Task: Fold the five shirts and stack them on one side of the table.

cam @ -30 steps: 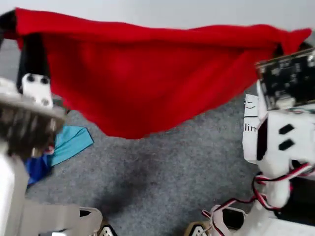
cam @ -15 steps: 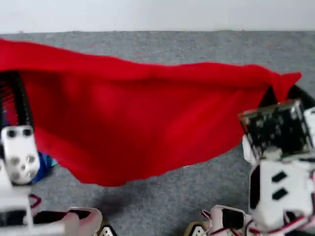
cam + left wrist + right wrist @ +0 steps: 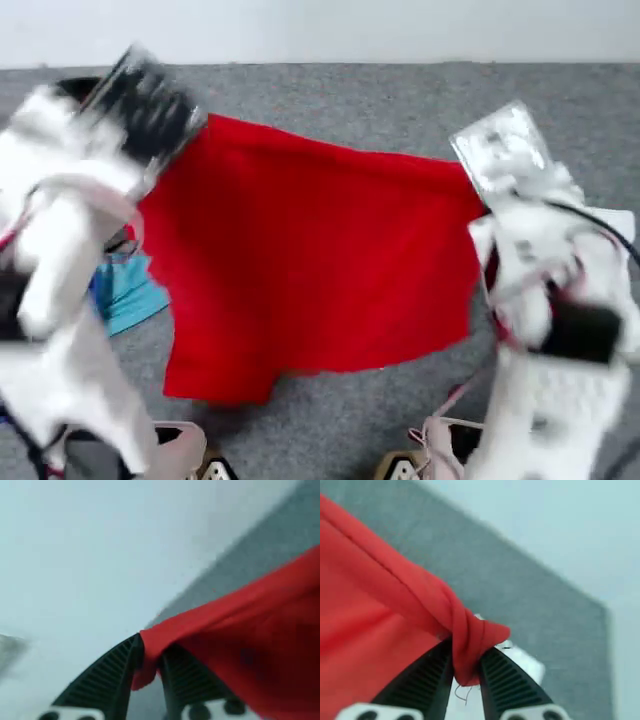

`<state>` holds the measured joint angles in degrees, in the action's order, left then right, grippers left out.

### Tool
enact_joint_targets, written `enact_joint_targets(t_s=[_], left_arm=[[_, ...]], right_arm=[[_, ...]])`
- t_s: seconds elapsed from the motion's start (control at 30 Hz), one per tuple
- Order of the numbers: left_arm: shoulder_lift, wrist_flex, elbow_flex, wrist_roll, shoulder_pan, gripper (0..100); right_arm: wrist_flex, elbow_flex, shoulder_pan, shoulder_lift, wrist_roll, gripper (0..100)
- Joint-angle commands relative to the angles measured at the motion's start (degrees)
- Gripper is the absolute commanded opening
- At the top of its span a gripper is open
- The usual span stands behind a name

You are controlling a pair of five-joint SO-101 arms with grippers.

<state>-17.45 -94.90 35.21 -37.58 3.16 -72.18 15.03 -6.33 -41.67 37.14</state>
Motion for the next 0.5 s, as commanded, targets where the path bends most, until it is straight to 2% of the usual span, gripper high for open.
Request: enact_joint_targets(t_s=[0.0, 0.17, 0.47], left_arm=[[1.76, 11.60, -12.09, -0.44, 1.05, 2], [8.62, 29.36, -20.62, -0.26, 1.05, 2], [22.77, 48.09, -20.62, -0.26, 1.05, 2]], right_arm=[[11.74, 4.40, 0.75, 6.46, 0.44, 1.0], [26.24, 3.60, 0.75, 20.44, 0.26, 1.0], [38.73, -13.36, 0.66, 44.44, 0.53, 1.0]])
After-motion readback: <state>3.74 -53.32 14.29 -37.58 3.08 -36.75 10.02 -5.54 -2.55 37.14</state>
